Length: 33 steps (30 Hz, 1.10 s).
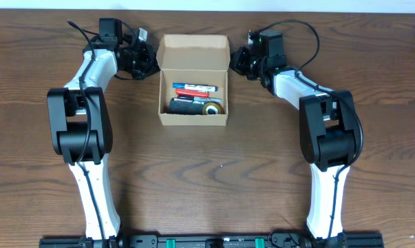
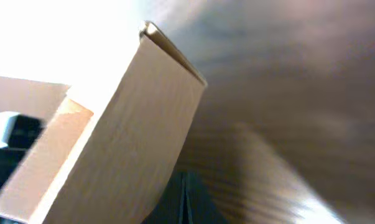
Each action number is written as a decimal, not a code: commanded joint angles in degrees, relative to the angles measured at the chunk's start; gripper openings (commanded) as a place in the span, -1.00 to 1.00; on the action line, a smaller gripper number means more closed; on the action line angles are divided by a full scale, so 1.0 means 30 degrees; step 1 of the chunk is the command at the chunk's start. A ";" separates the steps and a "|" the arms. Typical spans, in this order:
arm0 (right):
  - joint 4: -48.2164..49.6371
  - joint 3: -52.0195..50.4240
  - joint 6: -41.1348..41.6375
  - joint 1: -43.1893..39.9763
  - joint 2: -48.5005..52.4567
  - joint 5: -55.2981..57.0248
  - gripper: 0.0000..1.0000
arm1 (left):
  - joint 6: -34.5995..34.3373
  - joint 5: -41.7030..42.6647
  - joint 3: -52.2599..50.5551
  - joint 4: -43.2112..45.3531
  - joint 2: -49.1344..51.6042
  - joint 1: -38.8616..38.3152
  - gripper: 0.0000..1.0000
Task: Pack container
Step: 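Push the box flaps inward with both grippers to close the lid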
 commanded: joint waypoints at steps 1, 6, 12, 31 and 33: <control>0.0860 0.0022 0.0189 0.0015 0.0109 -0.1821 -0.98 | -0.0182 0.1158 0.0539 0.0423 0.0080 0.0066 -0.89; 0.1982 0.0022 -0.0240 -0.0029 0.0109 -0.3016 -0.97 | -0.0189 0.2572 0.0539 0.1209 0.0022 0.0510 -0.89; 0.3286 0.0066 -0.0838 -0.0204 0.0095 -0.4954 -0.97 | -0.0466 0.5078 0.0546 0.3009 -0.0117 0.1326 -0.89; 0.3861 0.2310 -0.2251 -0.0838 0.0087 -0.9282 -0.97 | -0.1770 0.7686 0.0561 0.7563 -0.2157 0.1472 -0.89; 0.3861 0.2572 -0.2251 -0.0845 0.0087 -0.9843 -0.97 | -0.1464 0.7766 0.0561 0.7526 -0.2637 0.1464 -0.89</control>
